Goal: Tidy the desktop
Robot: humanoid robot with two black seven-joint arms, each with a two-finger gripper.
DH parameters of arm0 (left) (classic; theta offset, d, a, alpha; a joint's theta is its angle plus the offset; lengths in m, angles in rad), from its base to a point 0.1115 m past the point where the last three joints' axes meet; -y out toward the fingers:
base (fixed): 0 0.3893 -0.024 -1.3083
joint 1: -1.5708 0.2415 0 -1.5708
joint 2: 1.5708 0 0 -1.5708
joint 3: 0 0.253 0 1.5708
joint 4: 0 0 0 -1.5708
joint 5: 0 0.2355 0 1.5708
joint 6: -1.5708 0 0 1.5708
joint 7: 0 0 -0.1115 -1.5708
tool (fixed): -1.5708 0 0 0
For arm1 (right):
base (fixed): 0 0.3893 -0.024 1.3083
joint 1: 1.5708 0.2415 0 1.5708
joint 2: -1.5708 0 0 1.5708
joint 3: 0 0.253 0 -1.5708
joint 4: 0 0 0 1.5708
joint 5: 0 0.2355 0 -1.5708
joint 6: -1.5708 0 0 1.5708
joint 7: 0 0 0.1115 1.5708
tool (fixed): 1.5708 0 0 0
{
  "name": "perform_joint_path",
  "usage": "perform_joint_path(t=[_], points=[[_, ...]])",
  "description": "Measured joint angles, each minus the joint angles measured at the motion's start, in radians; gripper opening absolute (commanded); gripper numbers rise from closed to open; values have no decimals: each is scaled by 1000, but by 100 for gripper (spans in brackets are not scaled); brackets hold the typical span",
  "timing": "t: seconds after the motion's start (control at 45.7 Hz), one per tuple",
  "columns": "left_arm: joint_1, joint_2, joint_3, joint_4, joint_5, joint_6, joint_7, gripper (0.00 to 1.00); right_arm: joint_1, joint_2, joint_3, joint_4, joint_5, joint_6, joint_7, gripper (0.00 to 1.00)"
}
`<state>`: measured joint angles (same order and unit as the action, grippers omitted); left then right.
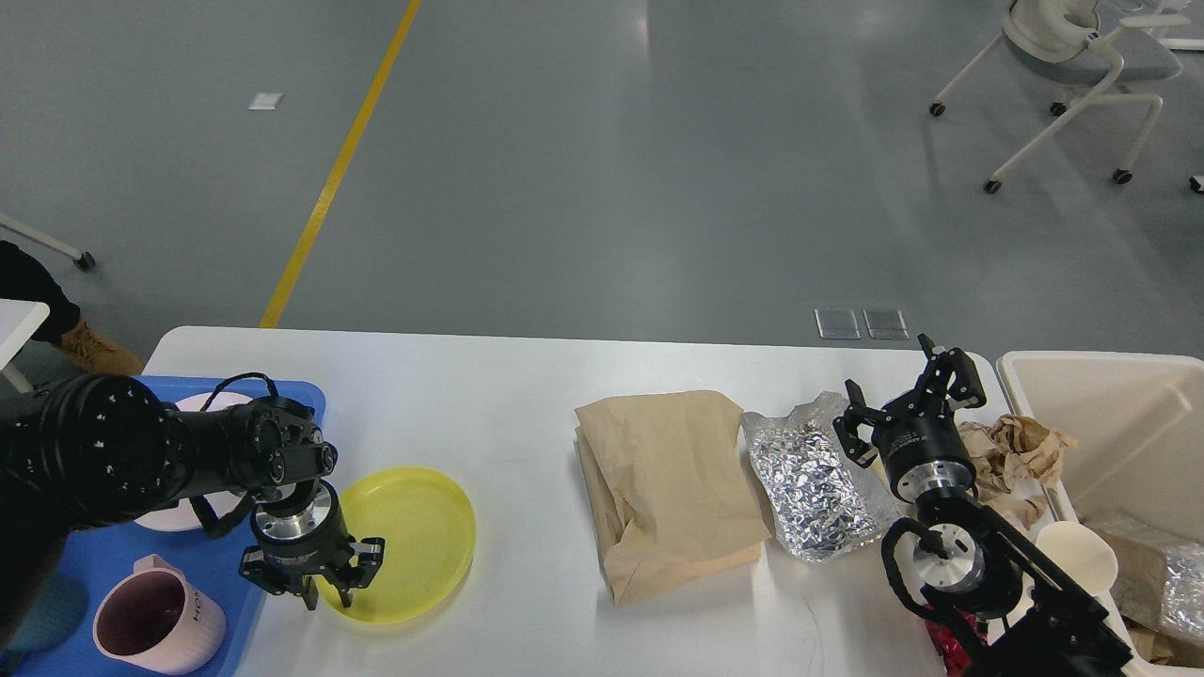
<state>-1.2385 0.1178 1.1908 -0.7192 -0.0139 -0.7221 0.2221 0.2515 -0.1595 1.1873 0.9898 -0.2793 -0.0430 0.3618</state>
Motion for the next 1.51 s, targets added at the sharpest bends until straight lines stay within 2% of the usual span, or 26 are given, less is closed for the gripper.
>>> perform_joint_path(t=[0.131, 0.46, 0.744, 1.138, 1.357, 1.423, 1.51], points=[[-1, 2, -1, 1, 0, -38, 6, 0, 0, 0, 0, 0, 0, 0, 0, 100], [-17, 10, -7, 2, 0, -52, 7, 0, 0, 0, 0, 1, 0, 0, 0, 100], [-151, 71, -27, 4, 1, -130, 7, 0, 0, 0, 0, 1, 0, 0, 0, 100], [-369, 172, -76, 3, 4, -224, 40, 0, 0, 0, 0, 0, 0, 0, 0, 100], [-378, 189, -150, 4, 11, -238, 110, 0, 0, 0, 0, 0, 0, 0, 0, 100], [-359, 185, -159, 6, 12, -238, 118, 5, 0, 0, 0, 0, 0, 0, 0, 100], [-338, 180, -162, 6, 12, -238, 120, 22, 0, 0, 0, 0, 0, 0, 0, 100]])
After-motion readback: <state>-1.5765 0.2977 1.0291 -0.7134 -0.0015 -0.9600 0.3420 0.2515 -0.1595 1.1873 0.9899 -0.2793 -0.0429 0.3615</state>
